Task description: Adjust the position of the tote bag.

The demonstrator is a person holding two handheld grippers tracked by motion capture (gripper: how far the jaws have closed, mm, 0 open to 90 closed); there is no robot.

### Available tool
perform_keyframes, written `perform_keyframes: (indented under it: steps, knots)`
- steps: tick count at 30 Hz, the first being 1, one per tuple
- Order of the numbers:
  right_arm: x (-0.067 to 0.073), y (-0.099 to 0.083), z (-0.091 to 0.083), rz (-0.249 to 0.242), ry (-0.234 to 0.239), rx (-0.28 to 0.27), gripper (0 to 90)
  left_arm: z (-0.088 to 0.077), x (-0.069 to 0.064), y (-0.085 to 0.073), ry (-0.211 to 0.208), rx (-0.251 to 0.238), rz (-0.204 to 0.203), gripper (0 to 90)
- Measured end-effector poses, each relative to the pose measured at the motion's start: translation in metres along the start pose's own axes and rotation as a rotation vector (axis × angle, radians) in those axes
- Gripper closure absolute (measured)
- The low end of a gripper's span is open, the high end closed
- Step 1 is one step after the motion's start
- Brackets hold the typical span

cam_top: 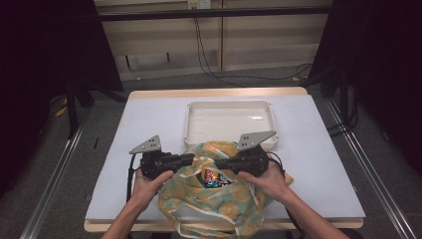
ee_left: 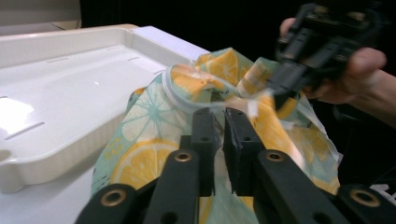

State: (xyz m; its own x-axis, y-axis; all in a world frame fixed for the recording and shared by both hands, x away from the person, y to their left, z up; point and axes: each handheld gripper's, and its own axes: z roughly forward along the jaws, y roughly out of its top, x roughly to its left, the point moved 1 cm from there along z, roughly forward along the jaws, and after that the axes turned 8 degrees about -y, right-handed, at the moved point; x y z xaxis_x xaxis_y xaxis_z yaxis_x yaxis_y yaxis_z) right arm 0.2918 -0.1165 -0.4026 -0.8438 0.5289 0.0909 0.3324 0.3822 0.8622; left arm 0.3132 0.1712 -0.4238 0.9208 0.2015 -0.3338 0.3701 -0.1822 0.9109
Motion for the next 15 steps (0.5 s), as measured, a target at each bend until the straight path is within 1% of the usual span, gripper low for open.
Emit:
perform_keyframes:
  steps: [1,2,4,5,6,7,8,9,11,13,14,15]
  knots:
    - [-0.005,0.002,0.002,0.001,-0.01,-0.002,90.0,-0.003,-0.002,0.001,0.008,-0.003,0.001,81.4]
    - [-0.009,0.004,0.005,0.006,-0.022,-0.005,90.0,-0.007,-0.004,0.003,0.008,-0.011,0.014,81.4]
    - [-0.019,0.008,0.01,0.029,-0.037,-0.014,90.0,-0.014,-0.008,0.005,0.003,-0.024,0.018,81.4]
    - [-0.022,0.009,0.011,0.033,-0.042,-0.015,90.0,-0.014,-0.008,0.005,0.003,-0.024,0.018,81.4]
    - [-0.027,0.011,0.014,0.038,-0.051,-0.015,90.0,-0.018,-0.014,0.007,-0.01,-0.036,0.029,81.5]
    - [-0.027,0.011,0.014,0.038,-0.051,-0.015,90.0,-0.018,-0.014,0.007,-0.01,-0.036,0.029,81.5]
    - [-0.032,0.014,0.018,0.048,-0.058,-0.022,90.0,-0.02,-0.02,0.008,-0.02,-0.023,0.042,81.5]
    - [-0.033,0.016,0.019,0.052,-0.057,-0.026,90.0,-0.019,-0.022,0.007,-0.029,-0.013,0.051,81.6]
    - [-0.036,0.019,0.022,0.049,-0.071,-0.023,90.0,-0.012,-0.027,0.004,-0.039,0.006,0.05,81.8]
    - [-0.04,0.022,0.025,0.05,-0.082,-0.014,90.0,-0.006,-0.027,0.0,-0.061,0.043,0.052,81.8]
    - [-0.044,0.023,0.027,0.052,-0.093,-0.01,90.0,-0.002,-0.027,-0.003,-0.063,0.052,0.042,81.8]
    - [-0.047,0.023,0.028,0.06,-0.103,-0.006,90.0,-0.002,-0.027,-0.003,-0.063,0.052,0.042,81.8]
